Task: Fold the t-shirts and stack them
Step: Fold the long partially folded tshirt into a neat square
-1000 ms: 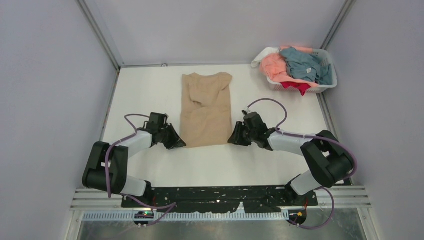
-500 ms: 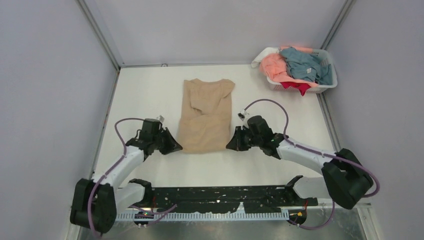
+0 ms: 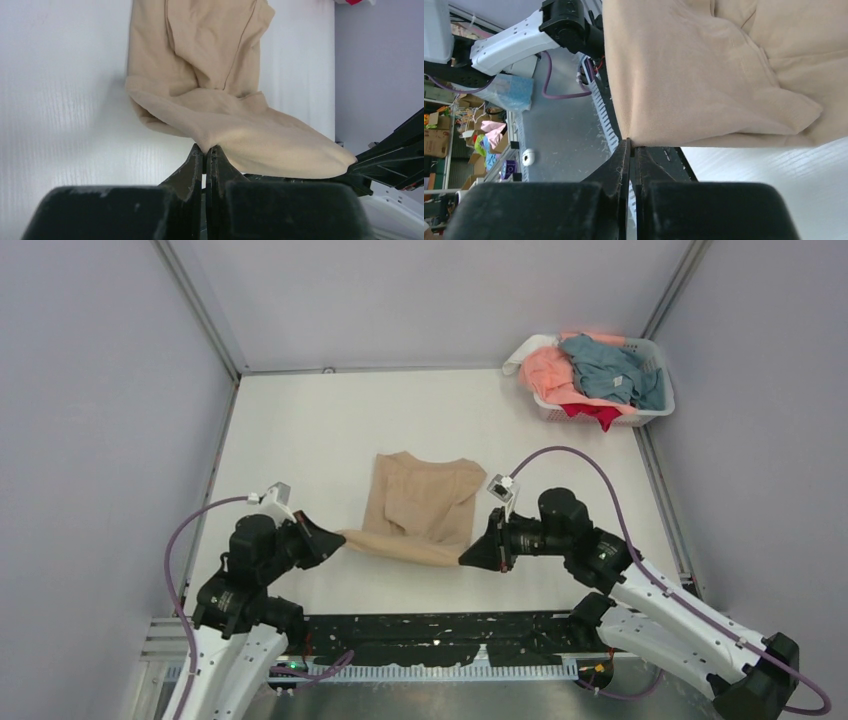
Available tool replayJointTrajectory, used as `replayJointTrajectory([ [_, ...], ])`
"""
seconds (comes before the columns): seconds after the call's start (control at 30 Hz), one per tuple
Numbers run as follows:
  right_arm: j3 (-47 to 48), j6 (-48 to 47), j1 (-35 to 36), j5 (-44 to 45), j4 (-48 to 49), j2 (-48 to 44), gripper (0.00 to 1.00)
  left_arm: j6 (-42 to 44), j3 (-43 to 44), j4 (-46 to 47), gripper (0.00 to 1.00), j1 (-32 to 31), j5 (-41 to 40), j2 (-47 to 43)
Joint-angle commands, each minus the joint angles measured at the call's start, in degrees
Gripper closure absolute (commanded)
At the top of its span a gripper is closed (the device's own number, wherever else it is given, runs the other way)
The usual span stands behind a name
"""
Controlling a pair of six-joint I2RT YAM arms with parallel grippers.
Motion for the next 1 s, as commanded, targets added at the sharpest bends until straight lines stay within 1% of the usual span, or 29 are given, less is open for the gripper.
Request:
replayJointTrajectory([
  [0.0, 1.6, 0.3, 0.2, -3.8, -1.3, -3.0, 0.94, 1.3, 3.4, 0.5, 1.0, 0.3, -1.3, 2.8],
  [0.1, 1.9, 0.8, -0.4, 2.6, -2.2, -3.4, 0.94, 1.7, 4.7, 4.8, 1.0, 0.3, -2.3, 7.0],
  [0.17, 3.2, 0.8, -2.0, 6.2, -3.3, -1.8, 0.94, 1.6, 6.3, 7.6, 1.0, 0.3, -3.1, 10.9],
  [0.27, 5.2, 1.5, -6.1, 8.3, -3.8, 1.7, 0.94, 2.1, 8.6, 13.4, 1.0, 0.2, -1.8, 18.3],
  [0.4, 6.6, 1.2, -11.5, 11.5, -2.8, 4.8, 0.94, 3.3, 13.5, 17.0, 1.0, 0.3, -1.7, 28.8],
  [0.47, 7.6, 0.9, -13.5, 12.5, -1.6, 6.4, 0.94, 3.7, 15.8, 18.4, 1.0, 0.2, -2.7, 32.9],
  [0.67, 10.3, 0.7, -18.6, 14.0, 2.6, 13.0, 0.94, 5.2, 23.8, 21.6, 1.0, 0.5, -2.0, 45.9],
  [0.8, 12.6, -0.1, -22.0, 14.6, 3.1, 18.3, 0.94, 5.7, 29.0, 20.8, 1.0, 1.6, -0.3, 54.5],
  [0.97, 14.7, -0.2, -25.1, 13.8, 6.3, 25.5, 0.94, 5.8, 33.9, 21.3, 1.0, 2.8, 2.8, 64.9],
])
